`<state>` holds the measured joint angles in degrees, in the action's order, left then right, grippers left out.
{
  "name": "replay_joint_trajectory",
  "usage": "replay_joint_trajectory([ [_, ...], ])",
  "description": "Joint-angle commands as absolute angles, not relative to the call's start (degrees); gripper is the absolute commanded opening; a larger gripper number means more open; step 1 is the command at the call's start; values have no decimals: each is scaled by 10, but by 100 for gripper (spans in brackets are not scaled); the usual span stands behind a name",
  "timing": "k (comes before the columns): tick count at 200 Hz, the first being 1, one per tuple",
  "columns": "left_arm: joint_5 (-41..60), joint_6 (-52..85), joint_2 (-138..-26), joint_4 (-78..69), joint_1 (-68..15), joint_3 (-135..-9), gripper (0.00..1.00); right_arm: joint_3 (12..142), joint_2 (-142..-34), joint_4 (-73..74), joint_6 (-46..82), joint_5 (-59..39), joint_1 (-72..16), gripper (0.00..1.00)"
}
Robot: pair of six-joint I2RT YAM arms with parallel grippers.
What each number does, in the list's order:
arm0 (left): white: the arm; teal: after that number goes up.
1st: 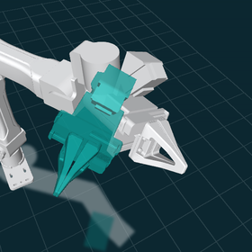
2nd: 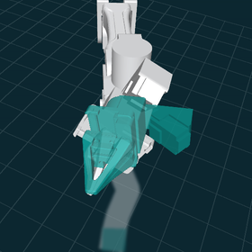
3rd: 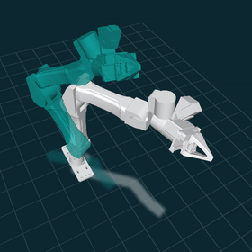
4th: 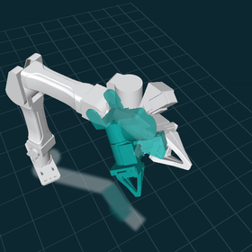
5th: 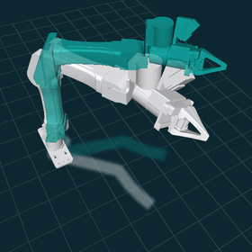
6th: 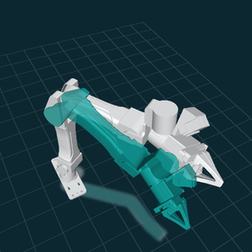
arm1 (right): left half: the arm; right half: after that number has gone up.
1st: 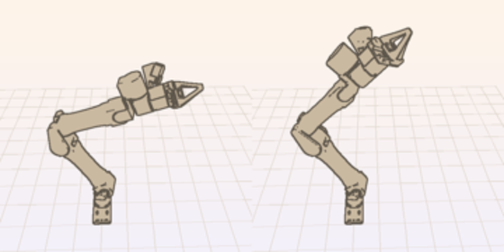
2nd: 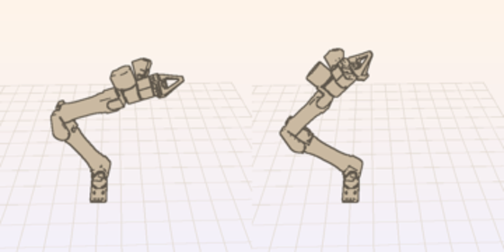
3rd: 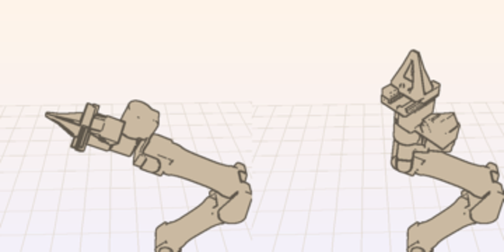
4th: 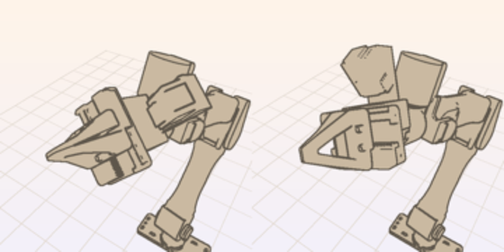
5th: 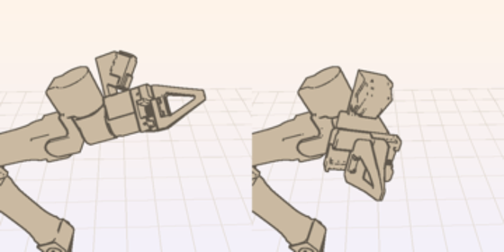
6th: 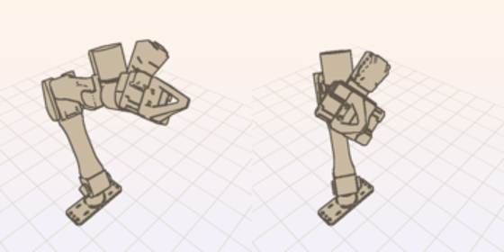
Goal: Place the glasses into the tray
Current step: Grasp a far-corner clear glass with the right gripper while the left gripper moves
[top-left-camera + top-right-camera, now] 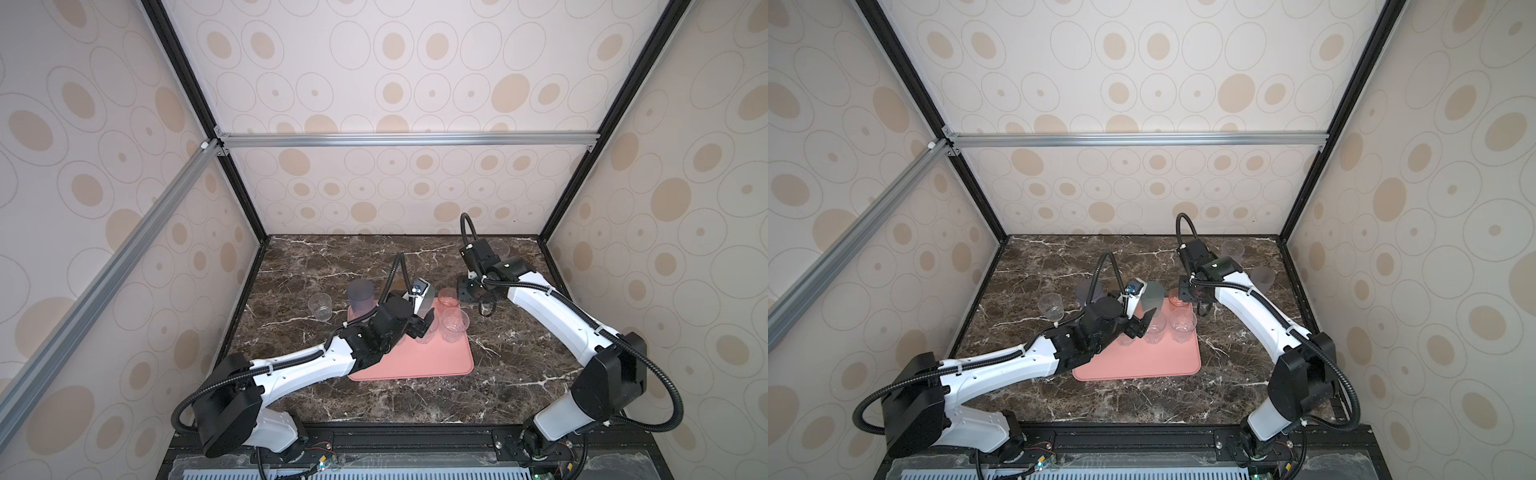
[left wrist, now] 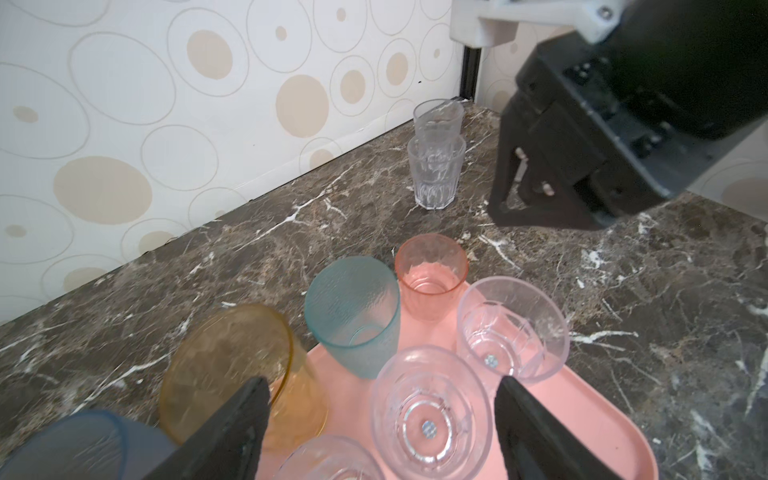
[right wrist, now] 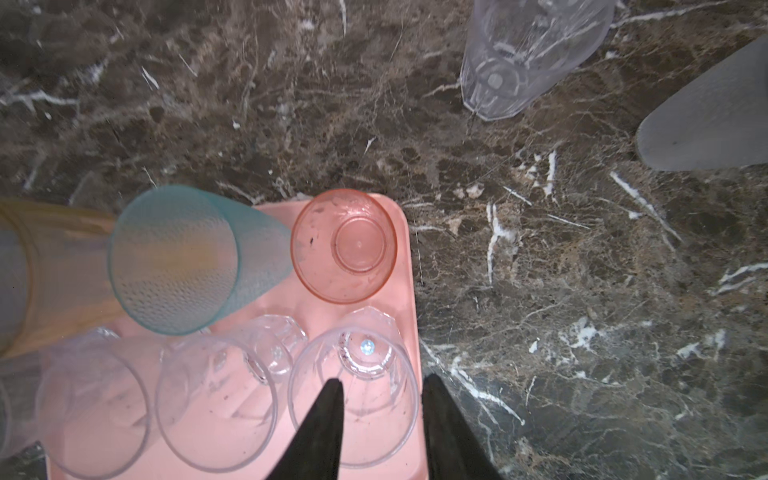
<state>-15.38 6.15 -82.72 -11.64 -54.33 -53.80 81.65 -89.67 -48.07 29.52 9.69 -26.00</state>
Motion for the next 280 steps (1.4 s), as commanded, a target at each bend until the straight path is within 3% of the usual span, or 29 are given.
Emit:
replay_joint_trajectory([
  [1,-139,26,-879,-131,-541,-604,86,813,-885,-419,322,112,-249,35],
  [41,-149,-68,-970,-120,-534,-722,89,826,-893,-395,329,68,-165,36],
  [100,-125,-86,-1082,-62,-501,-882,89,820,-940,-351,390,48,-33,37],
  [156,-119,-96,-1148,-5,-471,-978,89,936,-1075,-394,386,14,-13,37],
  [235,-136,-105,-1087,-35,-466,-907,89,996,-1171,-406,371,-1,-18,36],
  [280,-143,-107,-1026,-51,-466,-841,90,1019,-1207,-415,349,-9,-20,27],
])
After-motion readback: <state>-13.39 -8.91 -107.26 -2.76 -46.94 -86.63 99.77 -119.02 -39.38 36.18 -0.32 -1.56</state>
